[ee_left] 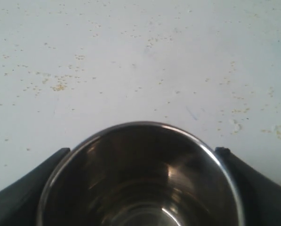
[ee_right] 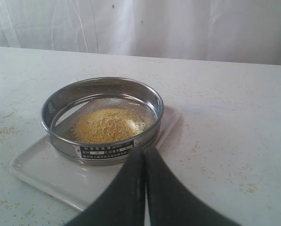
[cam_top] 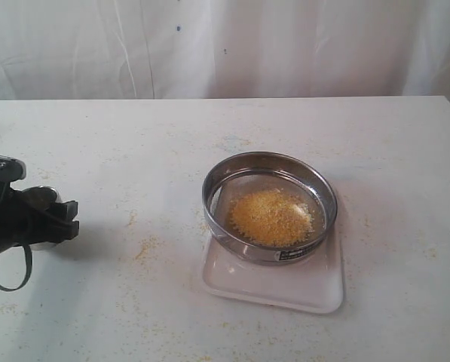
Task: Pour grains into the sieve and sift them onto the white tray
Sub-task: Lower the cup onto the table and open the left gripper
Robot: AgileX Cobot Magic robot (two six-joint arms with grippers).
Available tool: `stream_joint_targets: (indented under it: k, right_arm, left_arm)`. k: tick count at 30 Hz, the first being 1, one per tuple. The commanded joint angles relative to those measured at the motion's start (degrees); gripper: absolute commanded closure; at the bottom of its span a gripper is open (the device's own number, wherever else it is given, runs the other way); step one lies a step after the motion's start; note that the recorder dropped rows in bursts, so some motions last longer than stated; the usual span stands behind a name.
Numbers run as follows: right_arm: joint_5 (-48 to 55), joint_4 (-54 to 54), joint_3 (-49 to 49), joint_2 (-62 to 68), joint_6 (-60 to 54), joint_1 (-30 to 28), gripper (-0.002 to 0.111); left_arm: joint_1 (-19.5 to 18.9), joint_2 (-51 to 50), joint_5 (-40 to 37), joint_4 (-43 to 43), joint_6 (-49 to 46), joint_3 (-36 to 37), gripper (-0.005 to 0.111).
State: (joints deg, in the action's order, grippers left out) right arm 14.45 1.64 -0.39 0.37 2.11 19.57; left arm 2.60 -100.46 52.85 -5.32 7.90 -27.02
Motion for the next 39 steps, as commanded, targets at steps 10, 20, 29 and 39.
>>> stream_joint_targets:
  k: [10, 20, 29, 39]
  right_arm:
    - [-0.4, 0.1, 0.4, -0.4, 0.1, -0.2, 0.108]
    - [-0.4, 0.1, 0.4, -0.4, 0.1, -0.2, 0.108]
    - [-0.4, 0.1, 0.4, -0.4, 0.1, -0.2, 0.108]
    - [-0.4, 0.1, 0.4, -0.4, 0.1, -0.2, 0.108]
  left_arm:
    - [-0.1, -2.5, 5.1, 0.2, -0.3, 0.3, 0.039]
    - [-0.1, -2.2, 8.0, -2.6, 0.2, 2.5, 0.029]
    - [-0.1, -2.2, 13.6, -1.6, 0.3, 3.9, 0.006]
    - [-0.1, 4.4, 12.9, -0.8, 0.4, 5.0, 0.006]
